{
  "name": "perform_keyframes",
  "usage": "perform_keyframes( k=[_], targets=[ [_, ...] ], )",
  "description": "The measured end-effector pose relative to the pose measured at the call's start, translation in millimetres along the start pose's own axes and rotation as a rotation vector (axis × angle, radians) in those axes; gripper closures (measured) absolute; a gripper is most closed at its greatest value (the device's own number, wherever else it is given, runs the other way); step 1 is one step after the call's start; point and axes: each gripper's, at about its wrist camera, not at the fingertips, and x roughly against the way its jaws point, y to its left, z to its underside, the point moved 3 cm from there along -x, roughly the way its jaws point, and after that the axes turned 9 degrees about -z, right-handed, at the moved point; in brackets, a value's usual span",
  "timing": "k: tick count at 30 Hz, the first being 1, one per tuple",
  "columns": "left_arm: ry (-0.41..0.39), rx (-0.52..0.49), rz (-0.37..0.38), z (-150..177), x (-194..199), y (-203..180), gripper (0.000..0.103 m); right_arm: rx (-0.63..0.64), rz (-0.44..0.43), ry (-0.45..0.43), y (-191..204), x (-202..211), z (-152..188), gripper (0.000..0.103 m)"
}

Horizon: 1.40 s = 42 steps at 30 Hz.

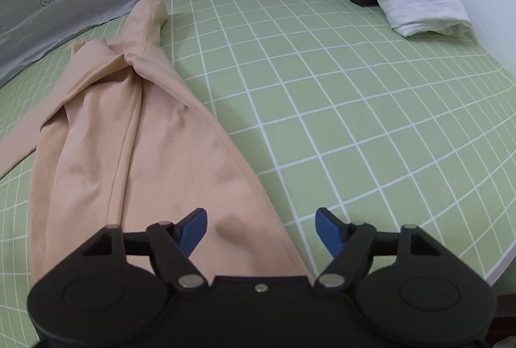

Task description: Fold clothes

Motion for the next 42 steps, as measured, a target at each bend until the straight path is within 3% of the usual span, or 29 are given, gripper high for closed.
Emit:
perform_keyframes(
  k=[14,20,23,26,28,35,42],
  targets=[
    [-0.038,-0.084,-0.063,73.0,47.6,-50.7,0.000,0.026,-0.191,0.032,-29.9,2.7,13.1,0.035],
    [-0.039,-0.078,-0.112,95.8,60.1,-53.4,0.000,0.074,-0.242,0.023,-33.6,4.4,13.6,0.052],
    [-0.036,-0.069,-0.120,104.8,63.2,-49.6,0.000,0.151,-0.248,0.024,-28.9,4.4,15.7,0.058],
    [-0.031,-0.067,-0.117,108.4,64.2,-42.8,0.000,0.220,-0.220,0.026,-20.8,4.9,19.0,0.072],
    [-0.035,-0.069,-0.109,106.9,64.7,-35.9,0.000,0.202,-0.231,0.027,-18.1,7.6,19.9,0.093],
    [-0.020,-0.084,-0.072,90.7,58.5,3.0,0.000,0.177,-0.176,-0.044,13.3,23.5,27.8,0.097],
    [0.012,-0.081,-0.020,66.6,44.5,48.3,0.000,0.270,-0.102,-0.120,73.9,40.4,38.4,0.097]
  ],
)
